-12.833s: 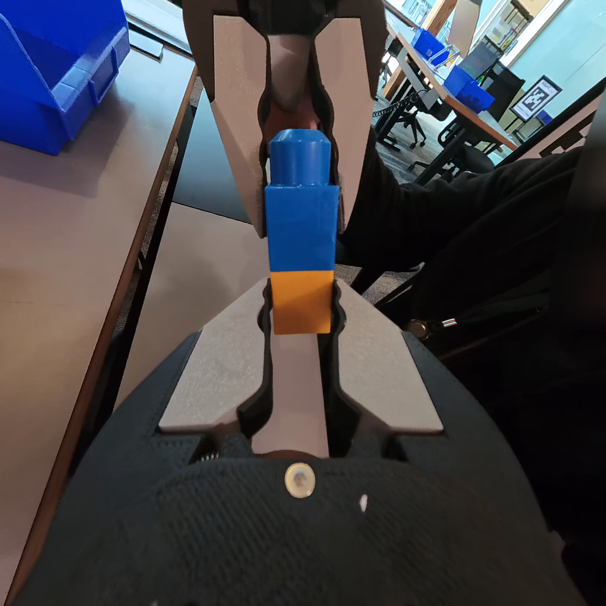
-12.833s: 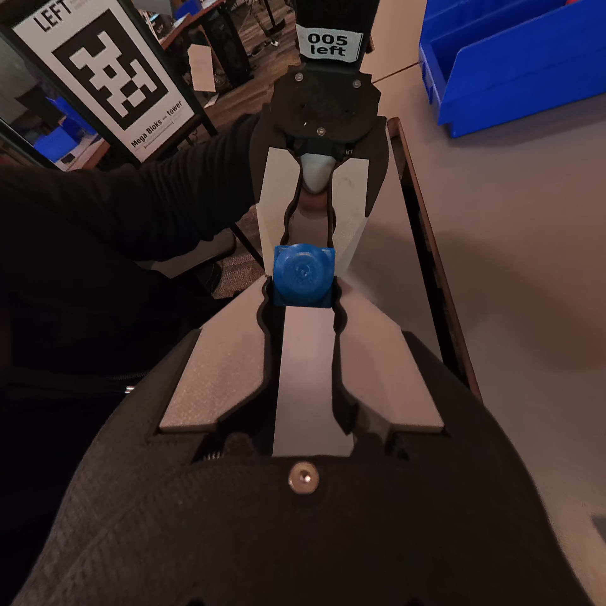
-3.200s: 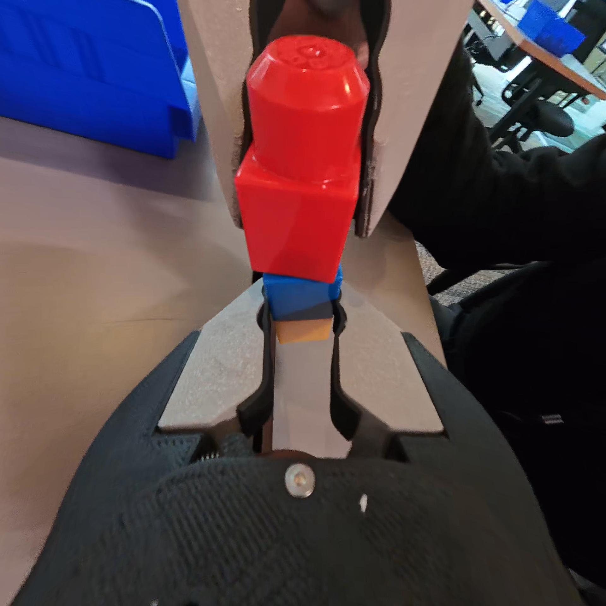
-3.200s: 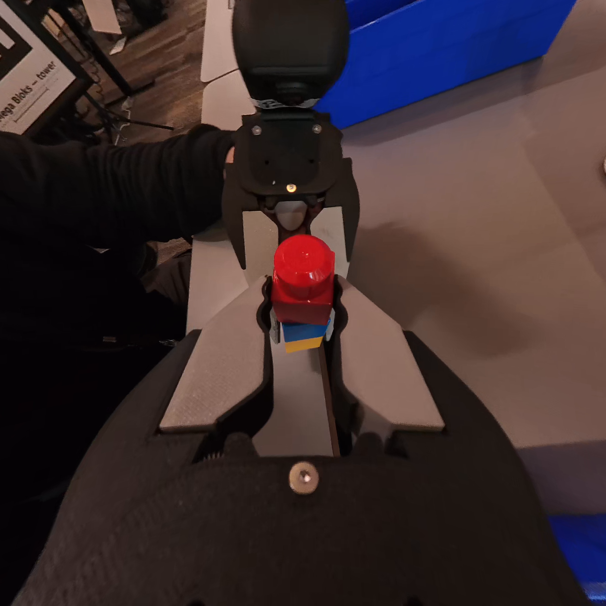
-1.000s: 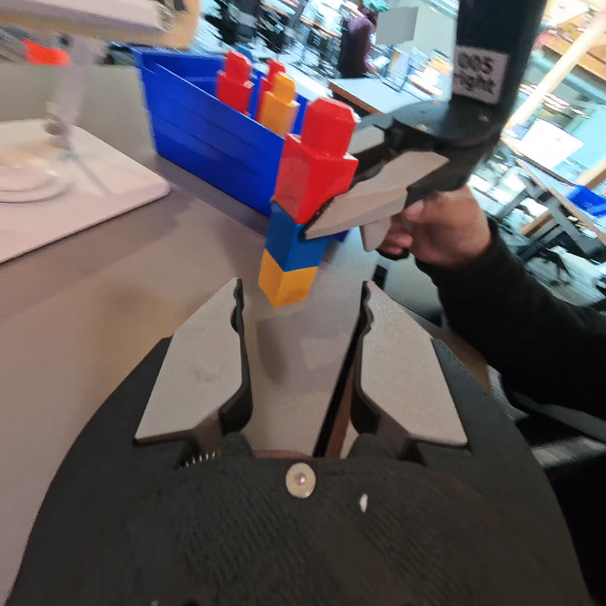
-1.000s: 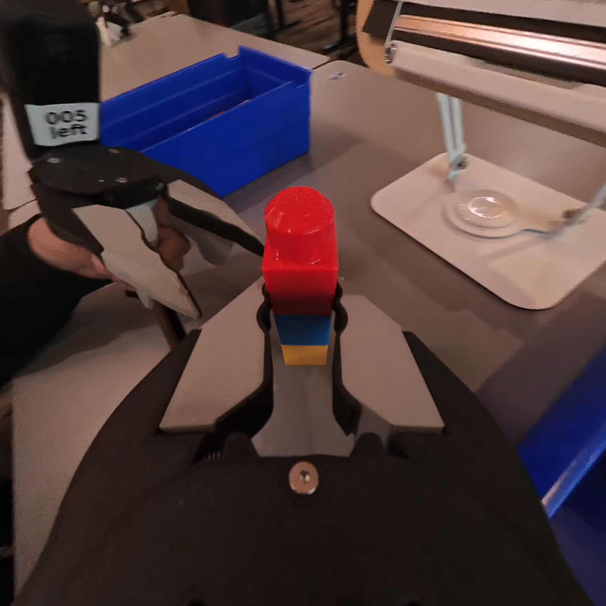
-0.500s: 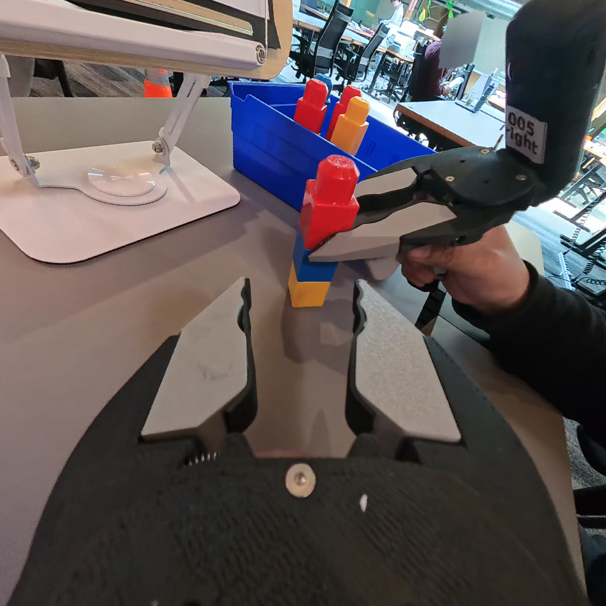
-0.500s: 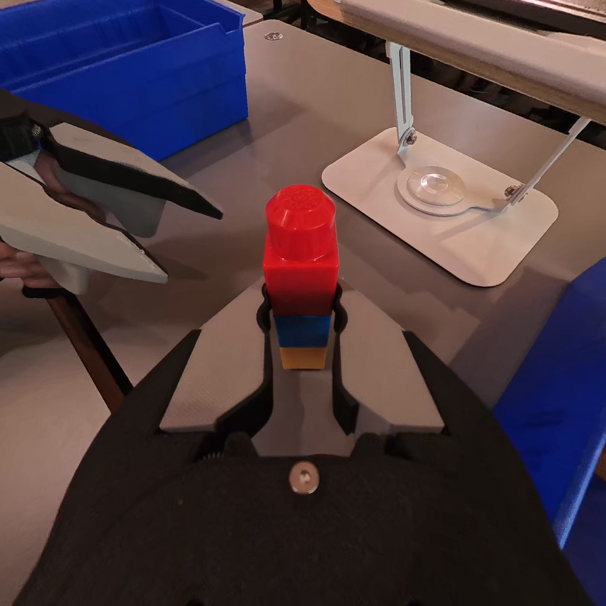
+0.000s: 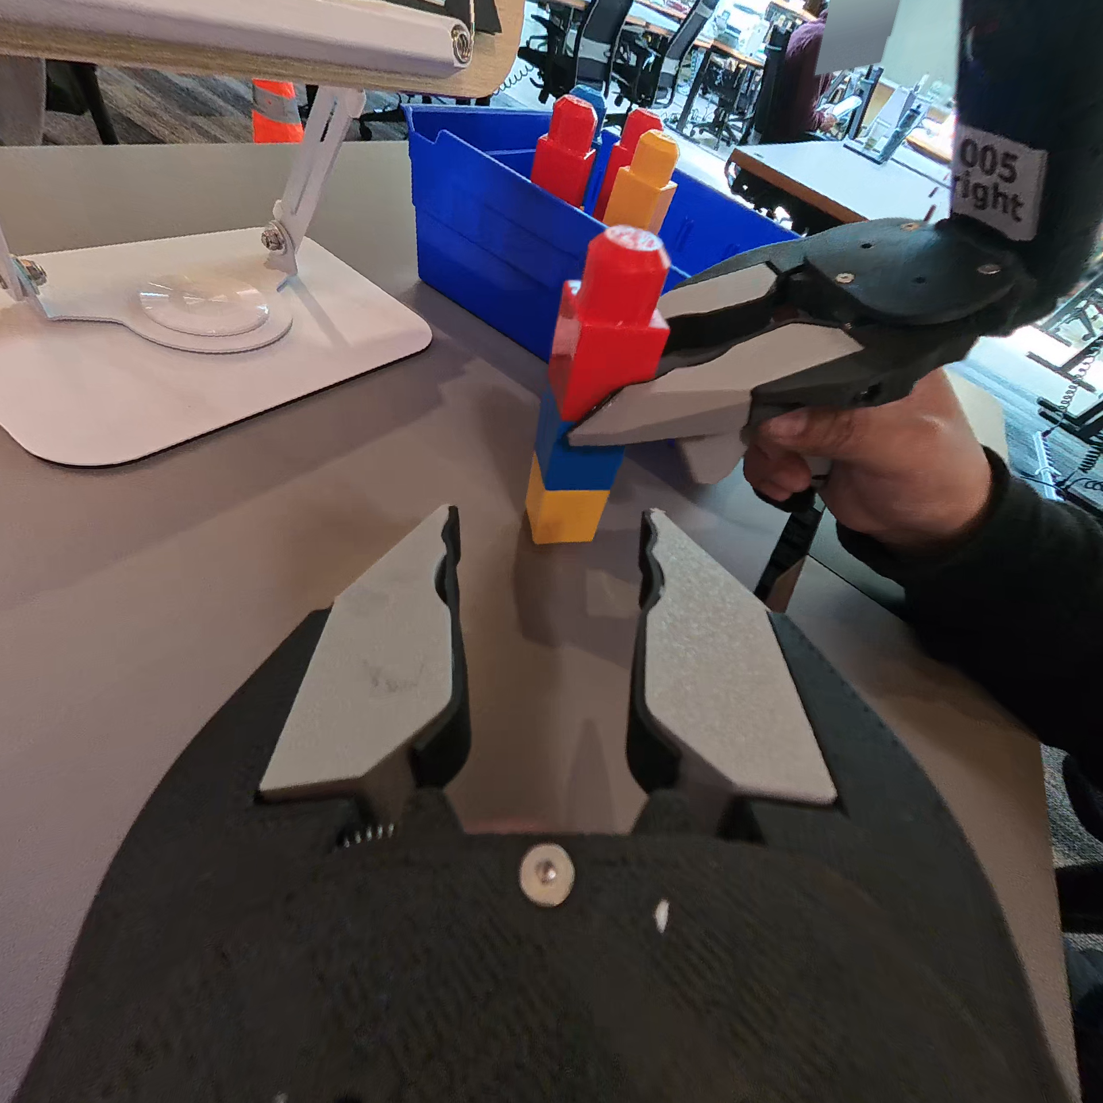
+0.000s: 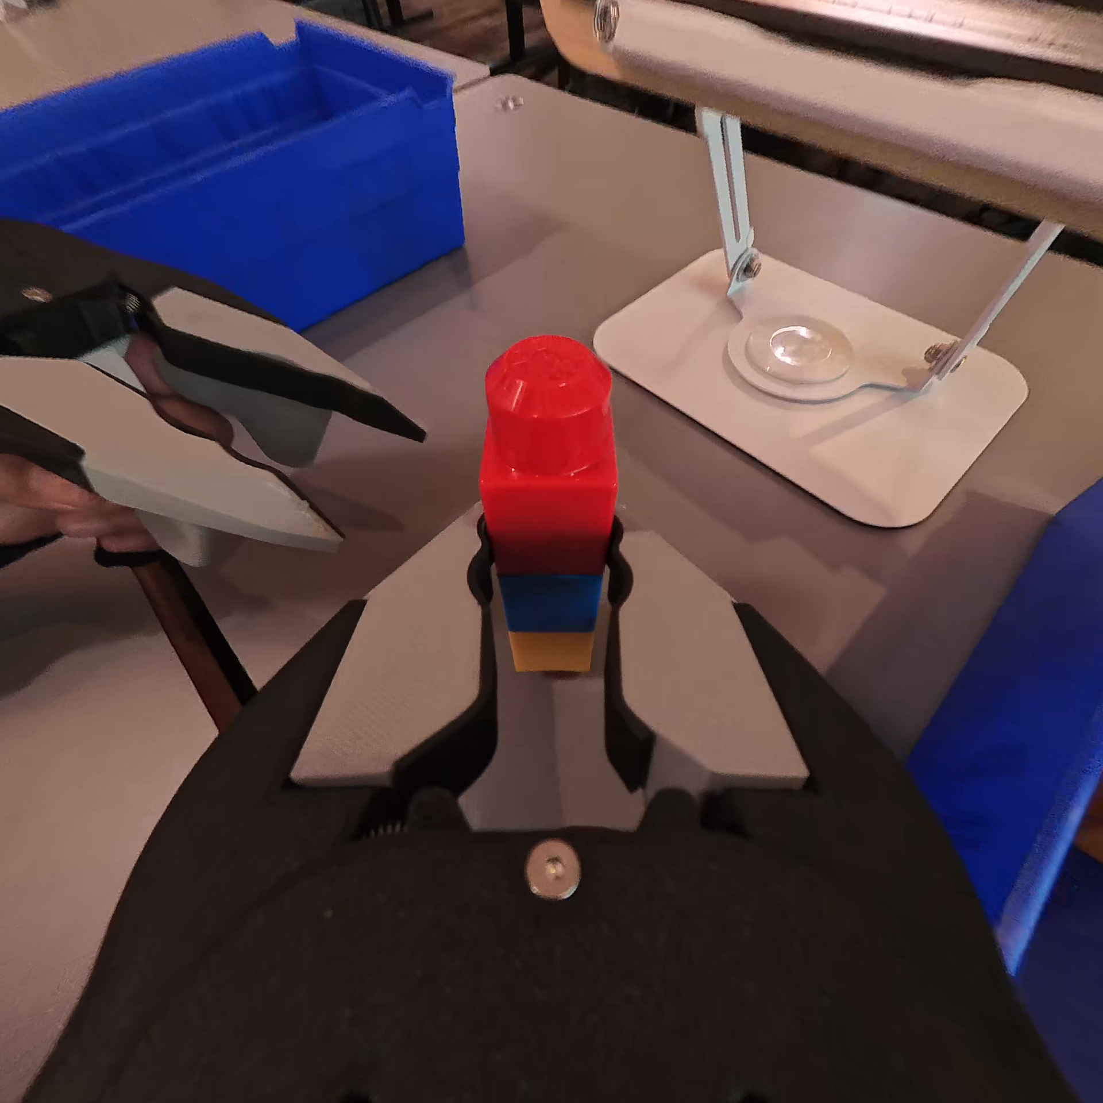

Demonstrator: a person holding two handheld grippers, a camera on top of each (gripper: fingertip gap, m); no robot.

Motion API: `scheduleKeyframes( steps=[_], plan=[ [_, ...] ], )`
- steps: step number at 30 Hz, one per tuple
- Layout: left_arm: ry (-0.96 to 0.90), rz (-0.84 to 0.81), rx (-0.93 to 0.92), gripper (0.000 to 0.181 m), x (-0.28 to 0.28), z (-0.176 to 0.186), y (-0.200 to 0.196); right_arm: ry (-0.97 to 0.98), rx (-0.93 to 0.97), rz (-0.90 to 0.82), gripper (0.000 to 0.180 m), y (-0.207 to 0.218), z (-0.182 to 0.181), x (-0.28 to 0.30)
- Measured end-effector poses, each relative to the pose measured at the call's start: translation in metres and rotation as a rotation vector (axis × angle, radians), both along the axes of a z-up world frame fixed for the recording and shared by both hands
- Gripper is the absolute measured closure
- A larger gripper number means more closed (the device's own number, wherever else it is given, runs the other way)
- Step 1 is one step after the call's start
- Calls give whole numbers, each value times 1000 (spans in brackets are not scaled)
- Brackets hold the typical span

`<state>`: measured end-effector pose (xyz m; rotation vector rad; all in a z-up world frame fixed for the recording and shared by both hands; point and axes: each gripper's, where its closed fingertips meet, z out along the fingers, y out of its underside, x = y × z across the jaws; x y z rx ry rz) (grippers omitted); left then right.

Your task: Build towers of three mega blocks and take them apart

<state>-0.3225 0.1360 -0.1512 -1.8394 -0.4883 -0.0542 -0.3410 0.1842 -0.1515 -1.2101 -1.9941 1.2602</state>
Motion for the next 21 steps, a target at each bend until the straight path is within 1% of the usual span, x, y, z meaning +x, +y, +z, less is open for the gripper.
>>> scheduleKeyframes(
  steps=[3,5,7,10,12,14,17,19,21],
  plan=[
    [0,6,6,122,-1,1,-1,92,-54,2,146,1,28,5],
    [1,9,10,122,-2,2,-1,187,-93,-11,146,7,58,12],
    [-3,9,8,122,-2,1,-1,314,-130,-43,146,21,94,24],
    [-2,8,0,122,-2,-1,0,493,-144,-163,146,66,144,44],
    [-2,7,-3,122,-1,-2,1,557,-133,-292,146,111,159,53],
    [0,5,-7,122,-1,-3,2,549,-147,-404,146,156,155,55],
    [1,1,-13,123,1,-4,3,447,-163,-536,146,209,127,46],
    [4,1,-17,123,1,-5,4,376,-120,-622,146,233,104,39],
    [3,0,-20,123,2,-6,4,313,-52,-681,145,248,83,31]
  ],
)
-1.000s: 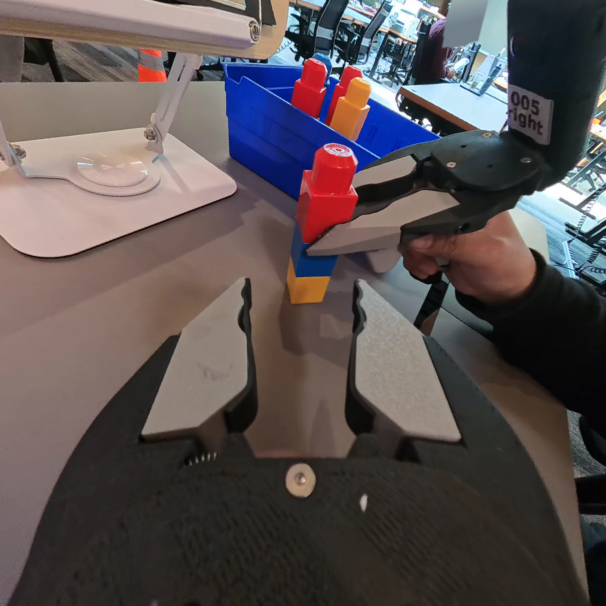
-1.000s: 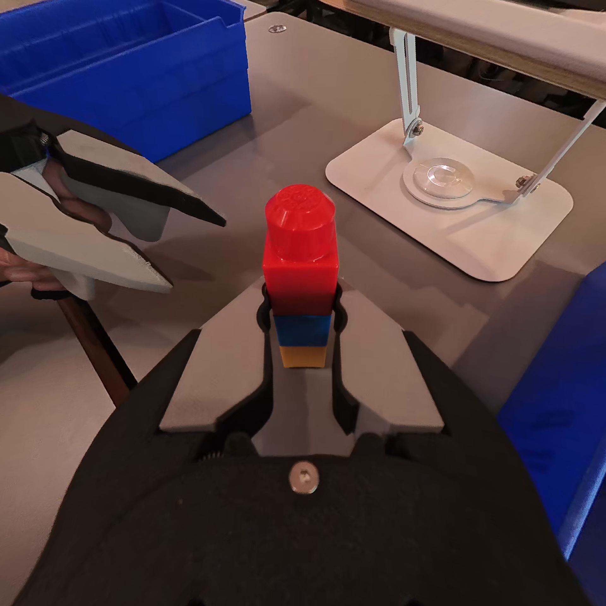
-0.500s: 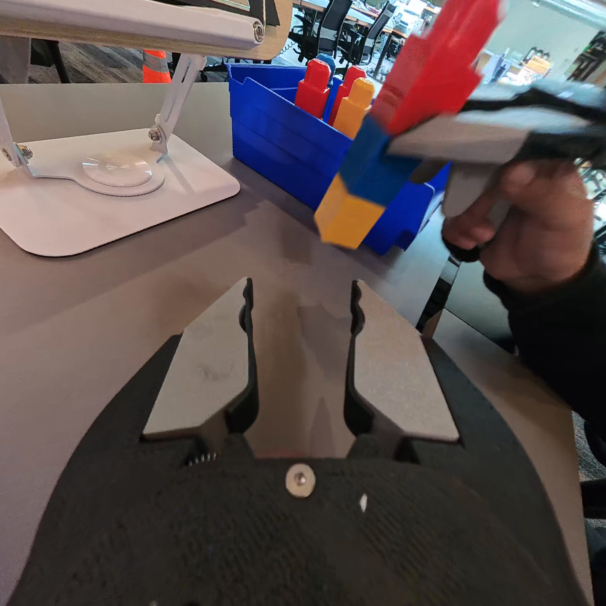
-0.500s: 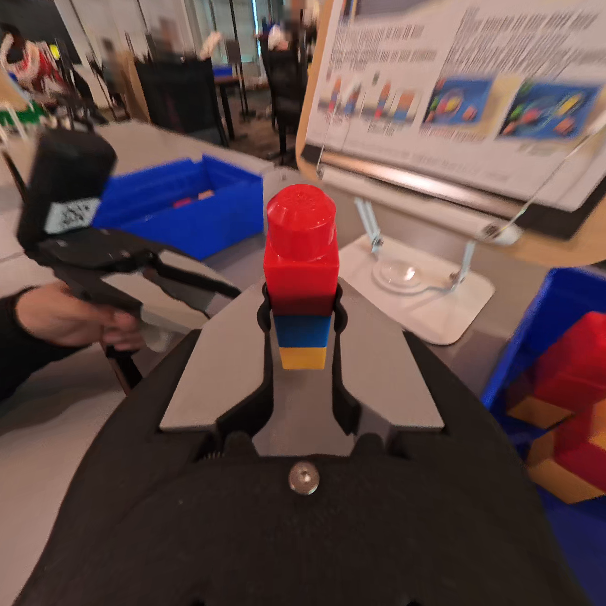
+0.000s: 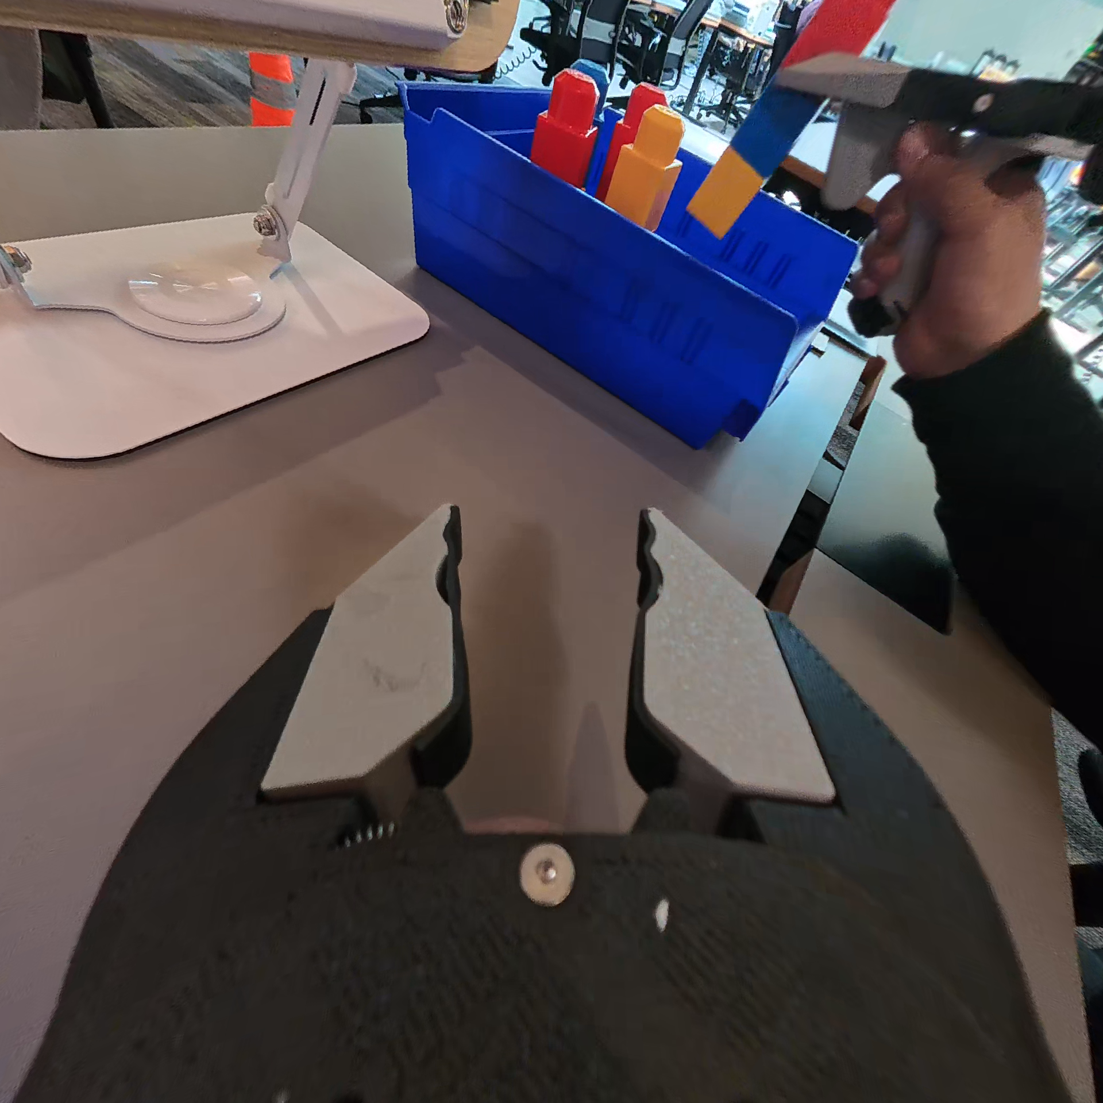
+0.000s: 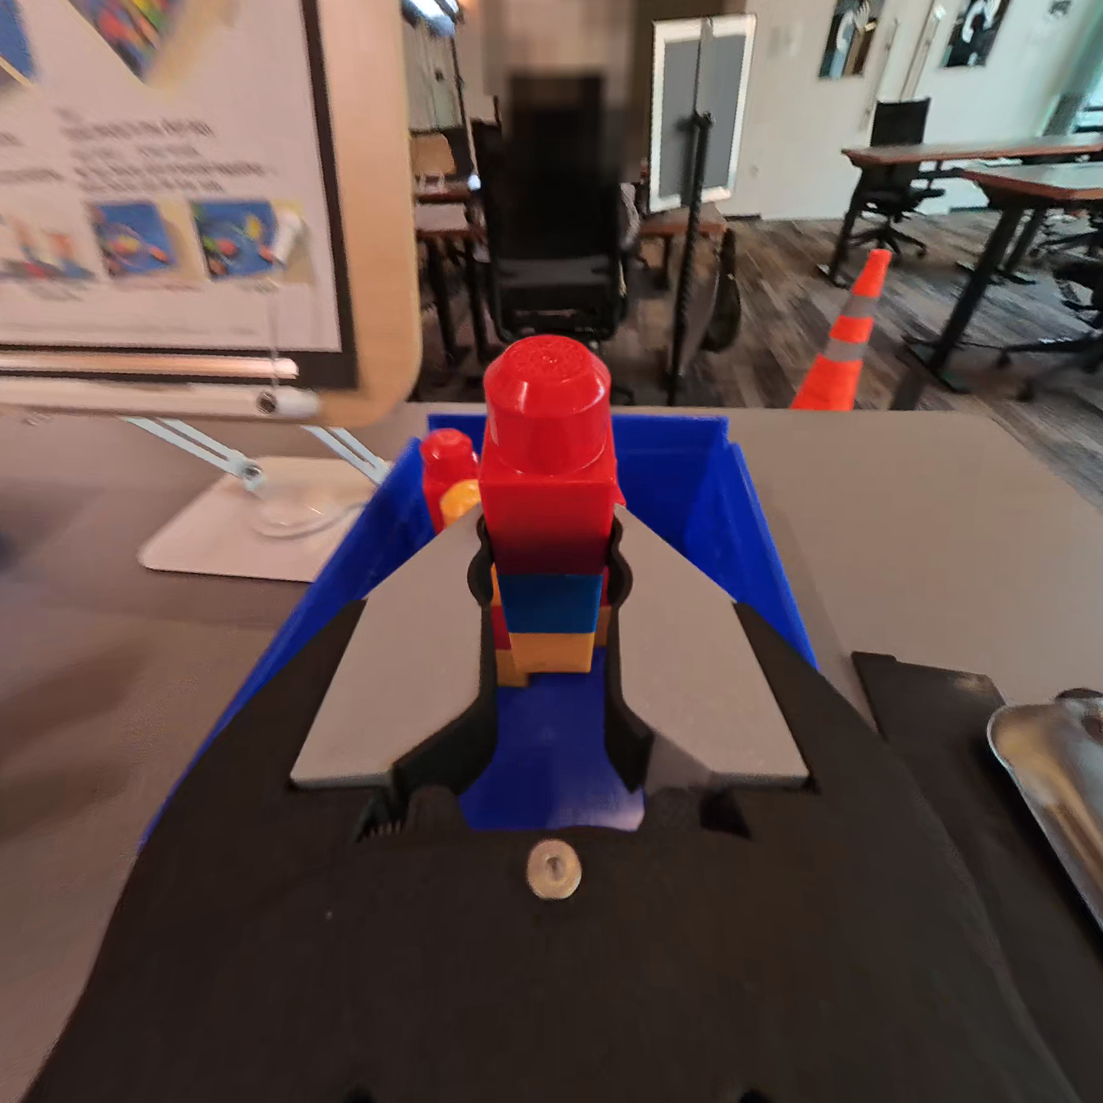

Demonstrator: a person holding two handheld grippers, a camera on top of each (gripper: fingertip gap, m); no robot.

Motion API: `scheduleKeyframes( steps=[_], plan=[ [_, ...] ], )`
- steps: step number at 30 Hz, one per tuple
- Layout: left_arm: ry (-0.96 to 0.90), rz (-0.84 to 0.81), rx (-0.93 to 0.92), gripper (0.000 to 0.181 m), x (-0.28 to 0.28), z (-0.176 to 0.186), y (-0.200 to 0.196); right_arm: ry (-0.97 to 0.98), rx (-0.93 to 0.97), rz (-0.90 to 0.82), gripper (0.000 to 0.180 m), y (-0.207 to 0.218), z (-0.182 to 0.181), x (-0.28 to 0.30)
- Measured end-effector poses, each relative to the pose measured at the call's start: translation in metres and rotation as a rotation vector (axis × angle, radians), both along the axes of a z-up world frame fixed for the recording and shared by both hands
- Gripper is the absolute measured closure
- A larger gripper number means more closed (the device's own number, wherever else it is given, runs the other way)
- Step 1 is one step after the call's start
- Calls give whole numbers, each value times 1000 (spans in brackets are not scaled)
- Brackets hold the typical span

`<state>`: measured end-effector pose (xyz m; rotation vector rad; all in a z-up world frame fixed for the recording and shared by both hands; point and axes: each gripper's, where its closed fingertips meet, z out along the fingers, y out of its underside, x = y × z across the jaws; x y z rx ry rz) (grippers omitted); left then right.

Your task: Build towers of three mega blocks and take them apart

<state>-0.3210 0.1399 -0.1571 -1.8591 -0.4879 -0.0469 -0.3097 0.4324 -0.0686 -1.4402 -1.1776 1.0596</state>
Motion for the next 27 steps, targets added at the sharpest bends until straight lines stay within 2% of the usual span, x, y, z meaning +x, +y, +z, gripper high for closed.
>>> scheduleKeyframes(
  steps=[7,15,17,23,27],
  plan=[
    [-5,-6,-3,123,1,-1,1,-177,23,-14,145,9,-53,-24],
    [-4,-18,-10,123,4,-3,2,-332,-63,0,143,11,-80,-27],
    [-3,-19,-14,123,5,-4,3,-351,-65,-2,135,11,-83,-27],
    [-6,-21,-24,123,5,-7,3,-324,-64,1,135,10,-79,-26],
    [-6,-21,-28,123,5,-8,4,-325,-75,20,143,7,-80,-26]
  ],
)
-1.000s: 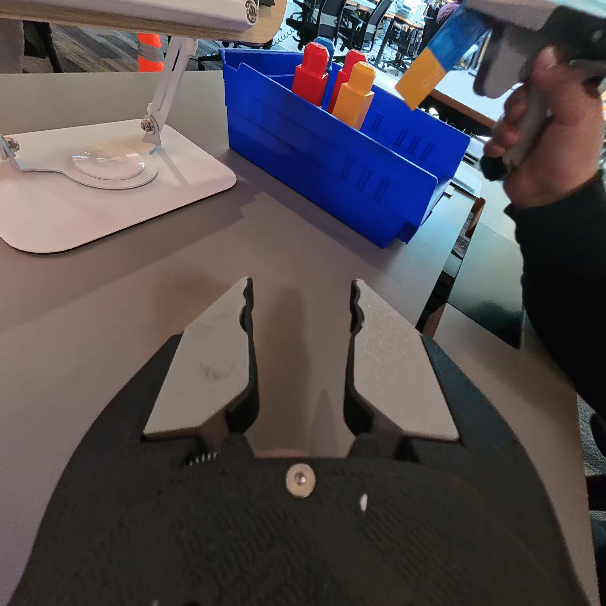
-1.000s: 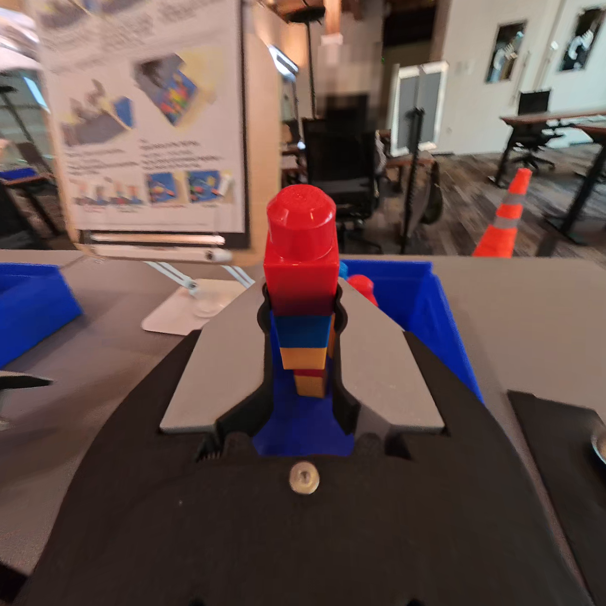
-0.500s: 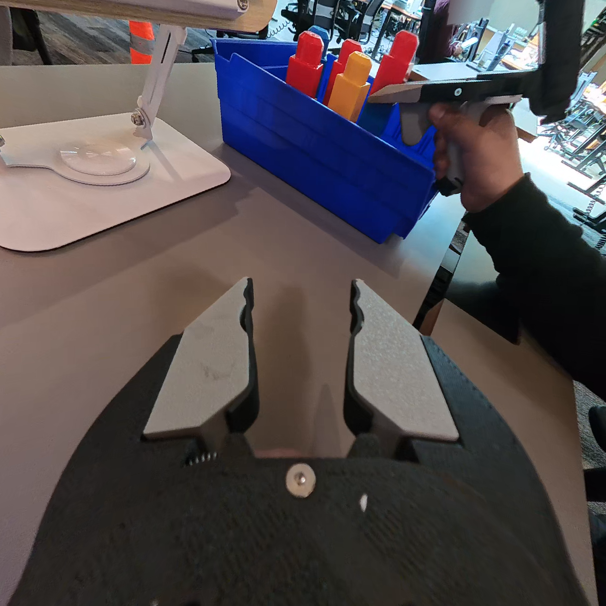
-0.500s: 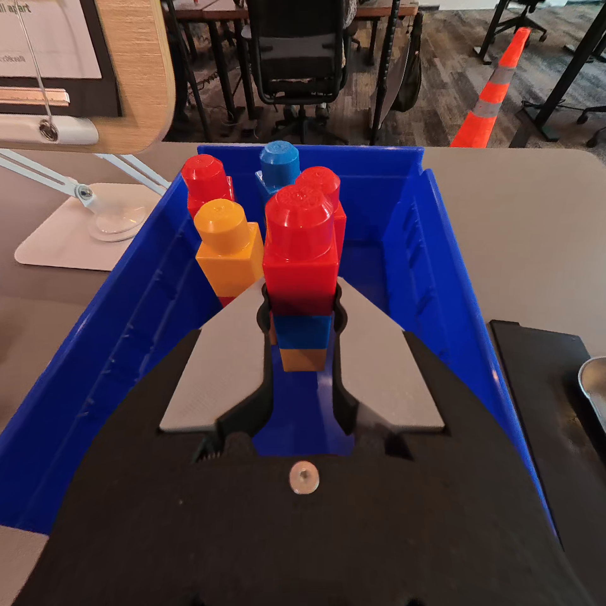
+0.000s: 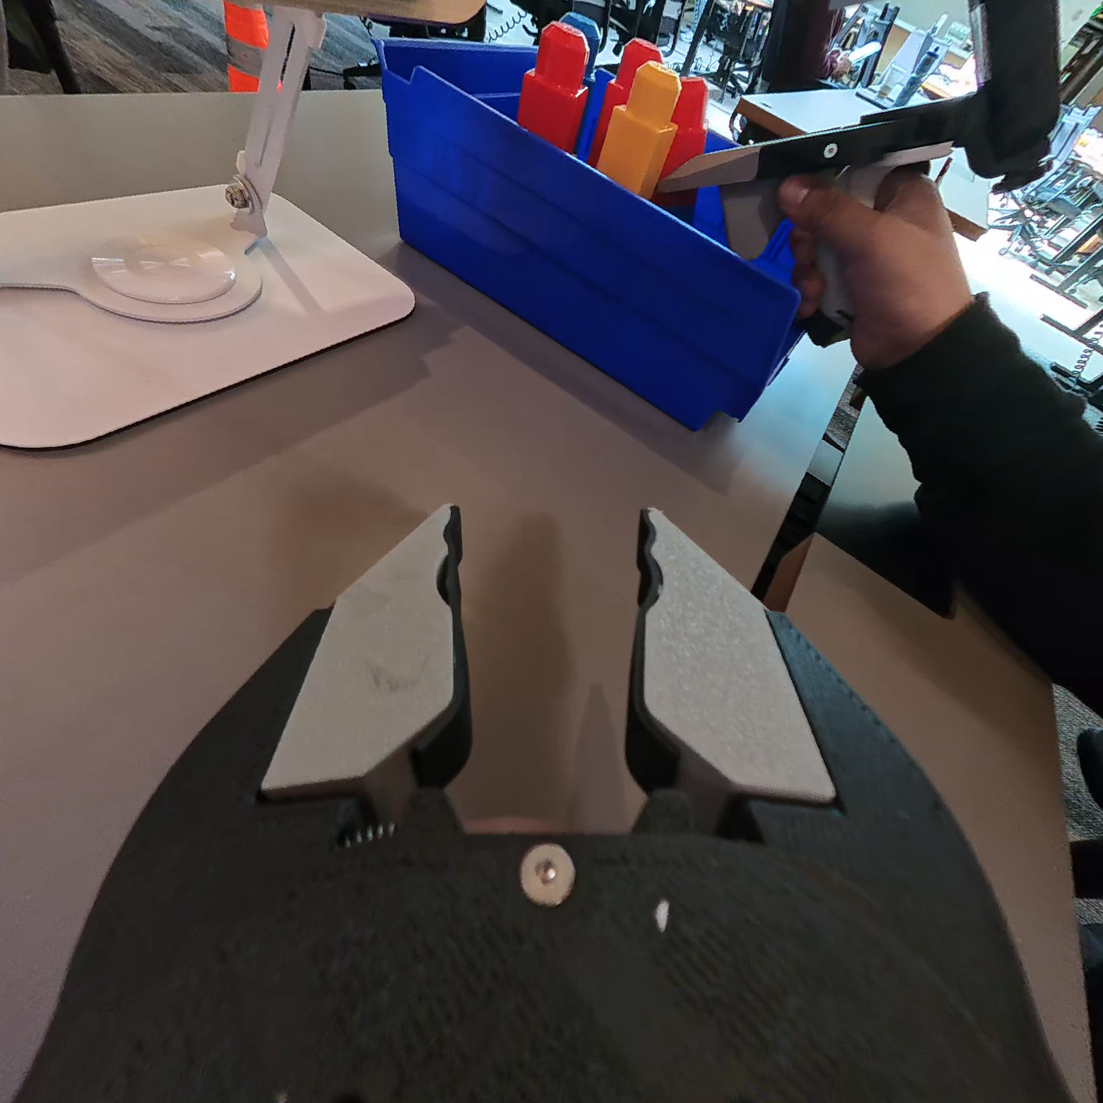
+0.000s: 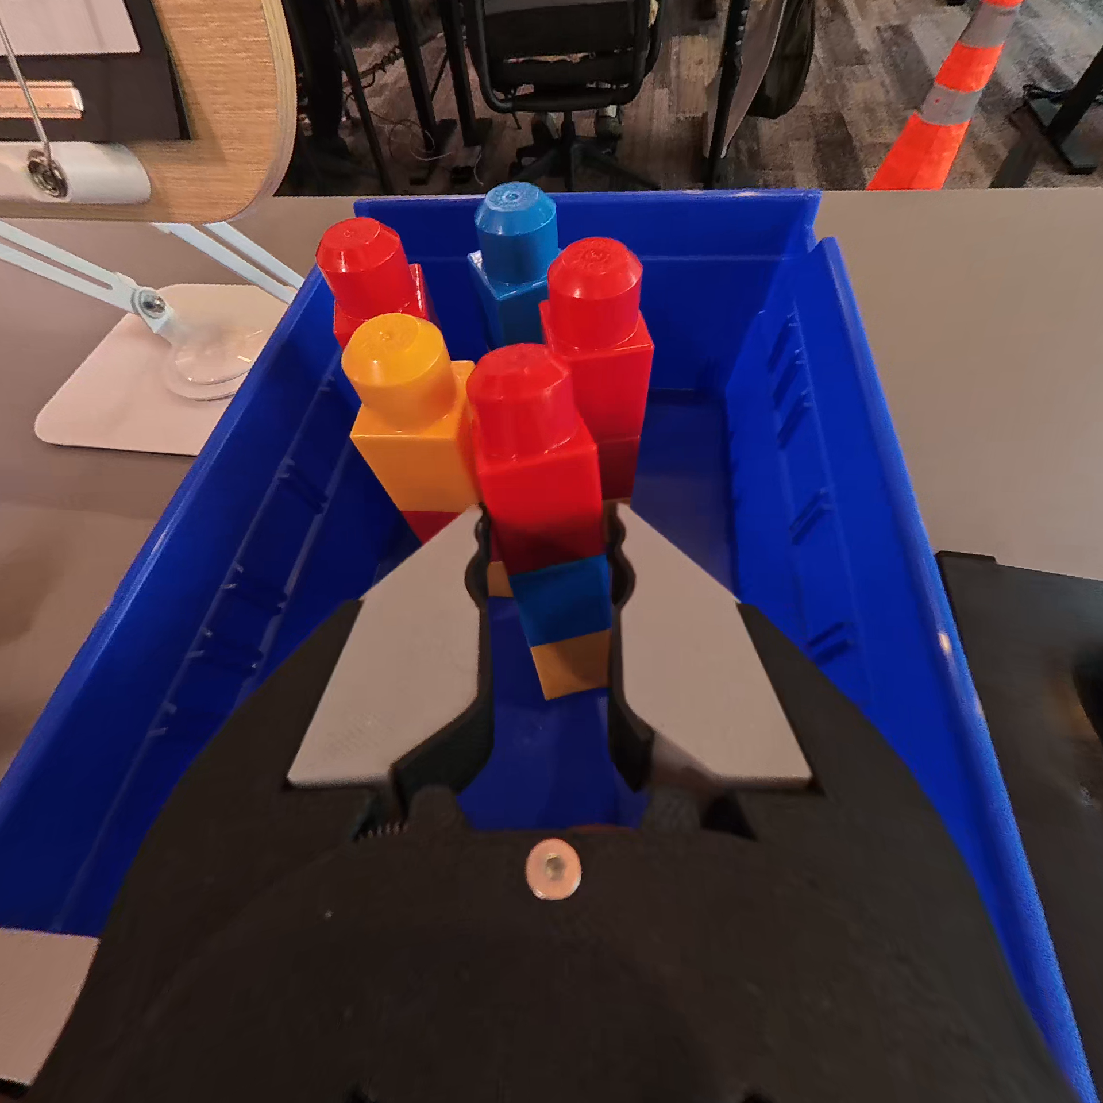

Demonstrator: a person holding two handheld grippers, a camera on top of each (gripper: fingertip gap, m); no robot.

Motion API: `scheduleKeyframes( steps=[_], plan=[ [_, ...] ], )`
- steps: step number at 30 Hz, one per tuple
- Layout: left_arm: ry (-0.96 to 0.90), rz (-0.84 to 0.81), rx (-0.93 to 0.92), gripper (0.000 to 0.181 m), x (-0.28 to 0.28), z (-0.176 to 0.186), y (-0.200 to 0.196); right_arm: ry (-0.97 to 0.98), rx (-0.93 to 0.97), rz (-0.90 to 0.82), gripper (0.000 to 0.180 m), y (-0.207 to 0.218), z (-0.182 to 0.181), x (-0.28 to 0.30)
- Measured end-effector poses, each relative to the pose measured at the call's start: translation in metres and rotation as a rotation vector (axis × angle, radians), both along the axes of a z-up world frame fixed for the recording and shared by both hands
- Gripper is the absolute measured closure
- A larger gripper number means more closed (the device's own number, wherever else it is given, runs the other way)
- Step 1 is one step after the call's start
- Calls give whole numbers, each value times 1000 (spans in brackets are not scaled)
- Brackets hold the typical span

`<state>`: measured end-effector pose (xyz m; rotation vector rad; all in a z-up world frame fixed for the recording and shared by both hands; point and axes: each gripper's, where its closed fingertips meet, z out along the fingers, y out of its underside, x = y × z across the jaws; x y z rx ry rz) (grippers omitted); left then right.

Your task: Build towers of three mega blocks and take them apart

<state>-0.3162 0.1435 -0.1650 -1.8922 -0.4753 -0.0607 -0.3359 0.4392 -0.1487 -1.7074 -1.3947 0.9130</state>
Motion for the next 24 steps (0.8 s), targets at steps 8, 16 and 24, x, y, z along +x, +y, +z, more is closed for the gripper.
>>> scheduleKeyframes(
  steps=[8,16,24],
  plan=[
    [-3,-4,-2,123,1,-1,0,-14,6,24,145,-5,-2,1],
    [-3,-4,-2,123,1,-1,0,-4,118,11,145,-1,3,-2],
    [-3,-4,-3,123,1,-1,0,-64,32,34,146,-3,-9,5]
  ],
)
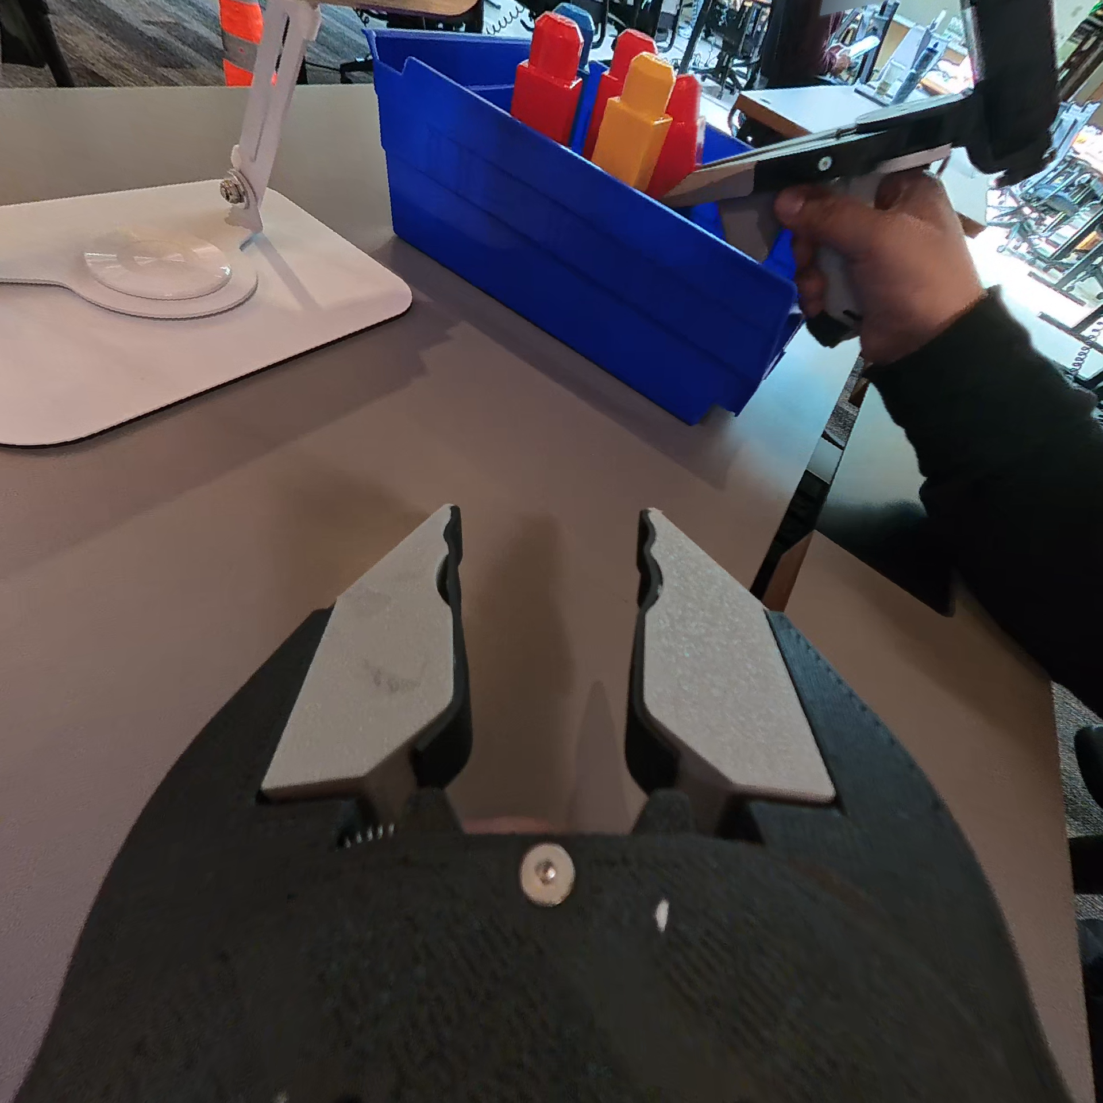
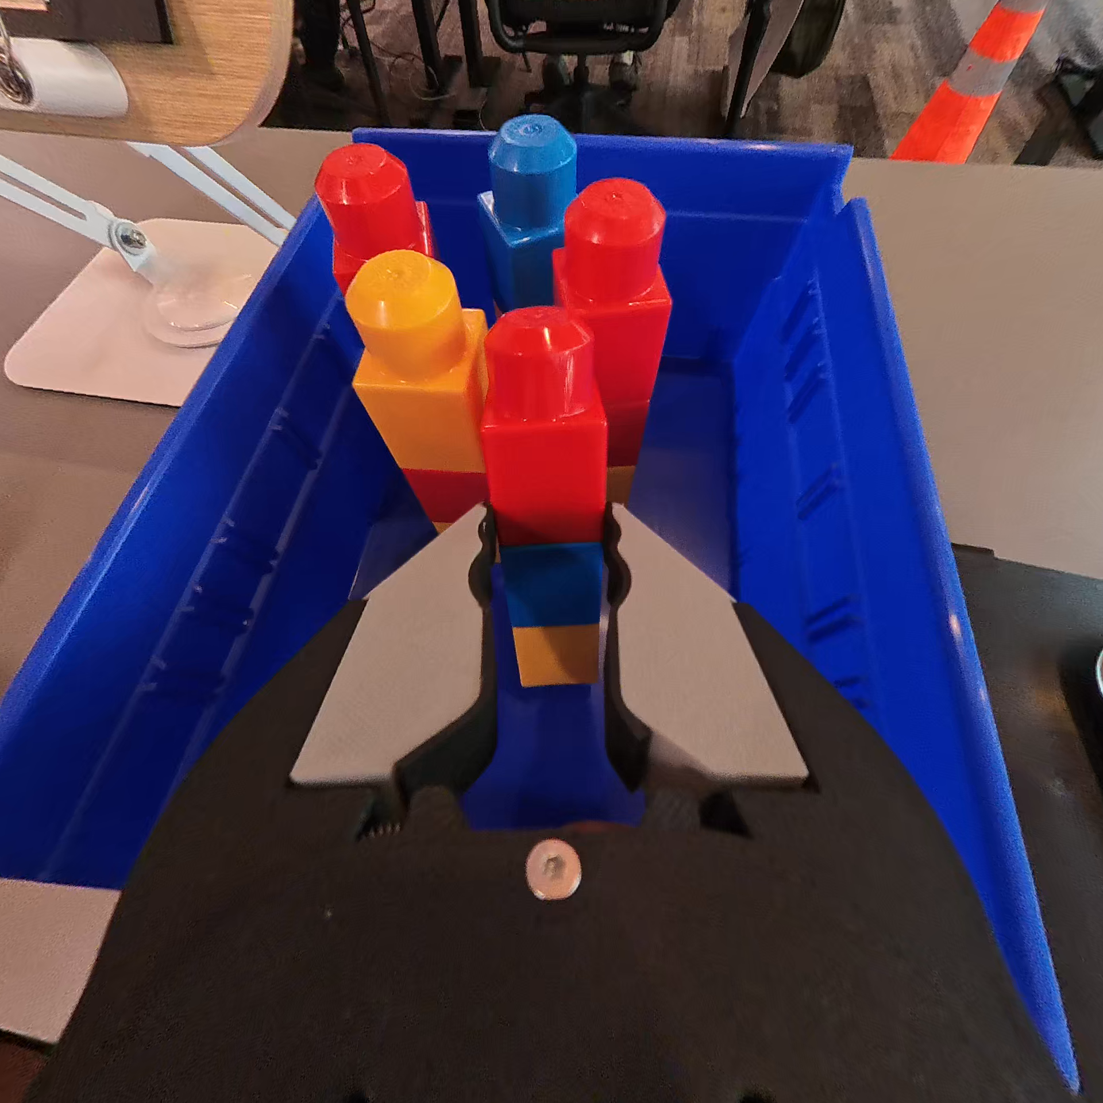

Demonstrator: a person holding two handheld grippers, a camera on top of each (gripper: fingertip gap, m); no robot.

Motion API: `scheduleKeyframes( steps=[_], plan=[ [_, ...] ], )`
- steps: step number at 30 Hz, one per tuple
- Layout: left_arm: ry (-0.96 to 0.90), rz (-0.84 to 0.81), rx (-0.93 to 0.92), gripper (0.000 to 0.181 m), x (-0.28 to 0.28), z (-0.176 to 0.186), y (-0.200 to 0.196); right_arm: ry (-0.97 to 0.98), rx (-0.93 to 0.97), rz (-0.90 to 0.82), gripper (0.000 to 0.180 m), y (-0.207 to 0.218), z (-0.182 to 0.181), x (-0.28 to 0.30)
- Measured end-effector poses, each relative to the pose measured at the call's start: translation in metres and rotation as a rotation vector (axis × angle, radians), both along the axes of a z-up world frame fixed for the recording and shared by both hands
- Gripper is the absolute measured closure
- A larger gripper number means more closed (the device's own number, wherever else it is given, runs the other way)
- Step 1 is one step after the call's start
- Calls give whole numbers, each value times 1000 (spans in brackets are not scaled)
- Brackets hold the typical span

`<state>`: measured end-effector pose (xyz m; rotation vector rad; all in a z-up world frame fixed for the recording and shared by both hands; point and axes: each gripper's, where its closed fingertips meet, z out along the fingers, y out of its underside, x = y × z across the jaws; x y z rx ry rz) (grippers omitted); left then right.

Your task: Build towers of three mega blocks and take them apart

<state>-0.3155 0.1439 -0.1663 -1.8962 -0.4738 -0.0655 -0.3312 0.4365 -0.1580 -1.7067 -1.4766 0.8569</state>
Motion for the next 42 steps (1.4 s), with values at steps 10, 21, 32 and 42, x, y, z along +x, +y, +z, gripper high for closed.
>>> scheduleKeyframes(
  steps=[10,21,32,42],
  plan=[
    [1,-1,0,123,0,0,0,-40,-5,9,147,-2,-2,7],
    [0,-3,-3,123,1,-1,0,-66,-14,15,148,-3,-7,9],
    [3,-7,-6,123,1,-1,1,-35,-12,5,148,-1,-2,9],
    [1,-8,-4,123,1,-1,1,291,-168,113,149,-17,61,14]
  ],
)
